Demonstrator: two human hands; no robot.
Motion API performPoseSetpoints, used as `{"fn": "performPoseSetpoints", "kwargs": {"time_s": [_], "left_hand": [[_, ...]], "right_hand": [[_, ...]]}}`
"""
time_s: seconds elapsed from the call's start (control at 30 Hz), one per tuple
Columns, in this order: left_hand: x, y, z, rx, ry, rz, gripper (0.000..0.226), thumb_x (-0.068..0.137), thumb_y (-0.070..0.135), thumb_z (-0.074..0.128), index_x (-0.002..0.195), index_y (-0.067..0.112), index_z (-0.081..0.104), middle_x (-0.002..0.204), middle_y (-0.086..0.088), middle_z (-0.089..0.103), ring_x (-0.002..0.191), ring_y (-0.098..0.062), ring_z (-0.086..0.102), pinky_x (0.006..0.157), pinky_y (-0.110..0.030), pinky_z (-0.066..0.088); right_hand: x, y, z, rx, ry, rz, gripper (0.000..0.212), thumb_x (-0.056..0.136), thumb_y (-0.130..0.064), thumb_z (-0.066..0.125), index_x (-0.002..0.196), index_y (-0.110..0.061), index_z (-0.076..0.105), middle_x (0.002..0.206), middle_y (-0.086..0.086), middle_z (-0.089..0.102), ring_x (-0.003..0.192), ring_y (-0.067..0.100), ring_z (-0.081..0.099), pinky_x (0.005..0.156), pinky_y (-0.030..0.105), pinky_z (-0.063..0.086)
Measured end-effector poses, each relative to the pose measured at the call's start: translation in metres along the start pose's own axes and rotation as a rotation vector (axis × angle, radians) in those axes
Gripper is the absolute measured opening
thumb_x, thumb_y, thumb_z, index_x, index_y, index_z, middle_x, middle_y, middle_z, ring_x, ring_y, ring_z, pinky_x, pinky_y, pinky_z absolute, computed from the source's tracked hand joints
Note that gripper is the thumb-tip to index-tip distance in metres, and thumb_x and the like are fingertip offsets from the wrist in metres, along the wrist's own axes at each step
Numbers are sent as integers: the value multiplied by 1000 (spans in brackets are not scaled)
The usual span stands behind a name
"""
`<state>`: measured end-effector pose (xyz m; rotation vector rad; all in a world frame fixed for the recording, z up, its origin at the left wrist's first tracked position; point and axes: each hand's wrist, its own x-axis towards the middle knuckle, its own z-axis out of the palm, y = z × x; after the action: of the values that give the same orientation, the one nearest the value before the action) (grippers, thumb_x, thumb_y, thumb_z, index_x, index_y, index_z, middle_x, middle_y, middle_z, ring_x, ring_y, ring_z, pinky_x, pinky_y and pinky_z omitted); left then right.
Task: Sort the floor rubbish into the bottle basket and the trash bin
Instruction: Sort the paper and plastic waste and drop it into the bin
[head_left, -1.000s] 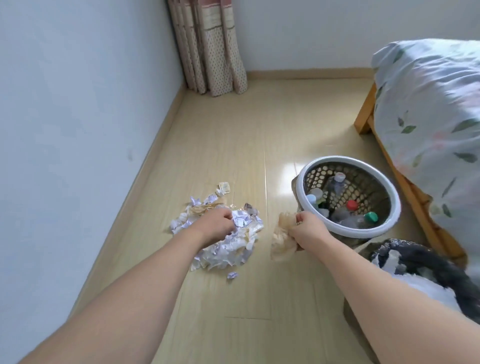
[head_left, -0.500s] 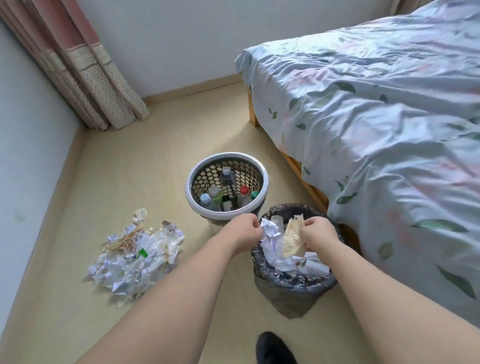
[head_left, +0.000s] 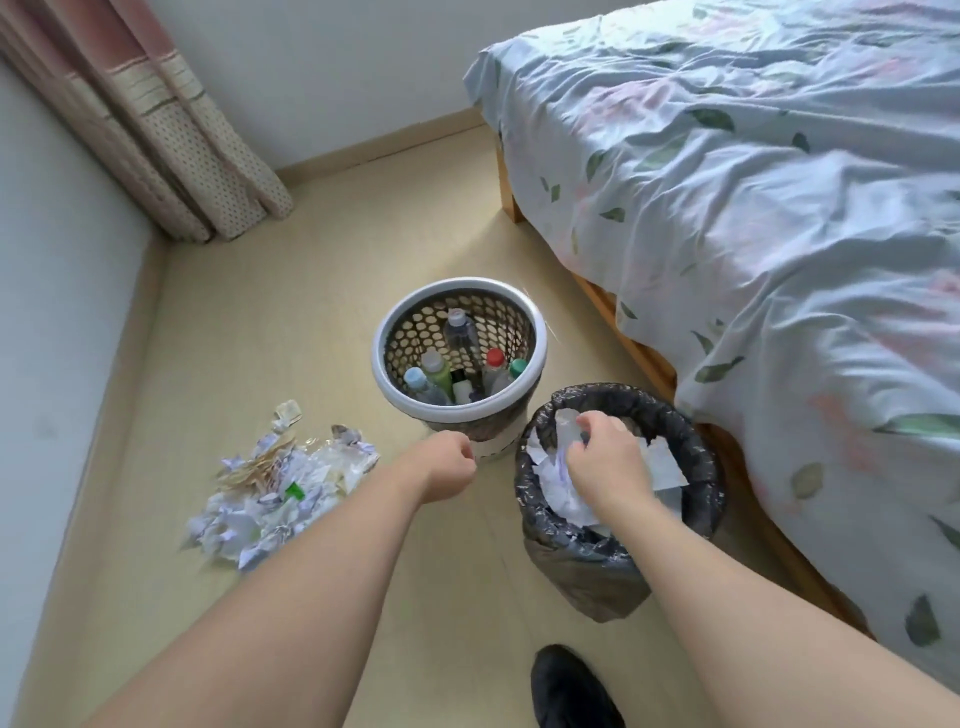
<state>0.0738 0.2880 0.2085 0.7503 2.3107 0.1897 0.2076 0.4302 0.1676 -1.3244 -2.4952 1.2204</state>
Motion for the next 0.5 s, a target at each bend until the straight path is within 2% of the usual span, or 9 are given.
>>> {"fn": "performPoseSetpoints", "kwargs": {"time_s": [0.1, 0.27, 0.33, 0.4, 0.43, 0.5], "left_hand": [[-14, -58, -14, -30, 67, -67, 27, 89, 12, 42, 104, 10, 65, 106, -6, 66, 100, -24, 62, 81, -29, 48], [-37, -174, -24, -101, 125, -209, 25, 90, 12, 42, 102, 11, 64, 107, -6, 66, 98, -23, 60, 77, -28, 45], [-45, -222, -20, -141, 138, -276, 23, 91, 12, 43, 102, 12, 63, 105, -7, 65, 95, -23, 59, 72, -27, 42], [-51, -268, -14, -167, 142, -329, 21, 91, 13, 43, 99, 10, 63, 102, -8, 64, 93, -25, 58, 70, -27, 40], [-53, -289, -9, -182, 143, -353, 18, 91, 12, 44, 93, 11, 62, 97, -8, 64, 90, -25, 58, 67, -27, 39], [-55, -327, 4, -215, 149, -397, 17, 89, 10, 44, 76, 13, 54, 80, -6, 58, 80, -26, 53, 57, -28, 34]], "right_hand": [[-10, -39, 41, -104, -84, -144, 37, 89, -13, 48, 125, -12, 56, 124, 10, 56, 120, 29, 49, 103, 40, 40], [-32, -106, 126, -283, -428, -279, 39, 90, -17, 48, 128, -12, 53, 129, 9, 53, 122, 26, 49, 102, 34, 41], [-41, -131, 159, -336, -579, -283, 35, 90, -14, 46, 123, -12, 56, 124, 7, 56, 113, 24, 54, 92, 30, 45], [-49, -156, 192, -429, -707, -292, 19, 91, -13, 45, 105, -12, 58, 105, 5, 58, 94, 24, 54, 75, 26, 46], [-51, -167, 209, -488, -750, -309, 9, 91, -13, 45, 90, -13, 54, 92, 3, 54, 88, 24, 50, 66, 25, 42], [-56, -185, 244, -580, -803, -331, 12, 90, -13, 46, 79, -14, 44, 82, 3, 45, 84, 24, 46, 59, 25, 37]]}}
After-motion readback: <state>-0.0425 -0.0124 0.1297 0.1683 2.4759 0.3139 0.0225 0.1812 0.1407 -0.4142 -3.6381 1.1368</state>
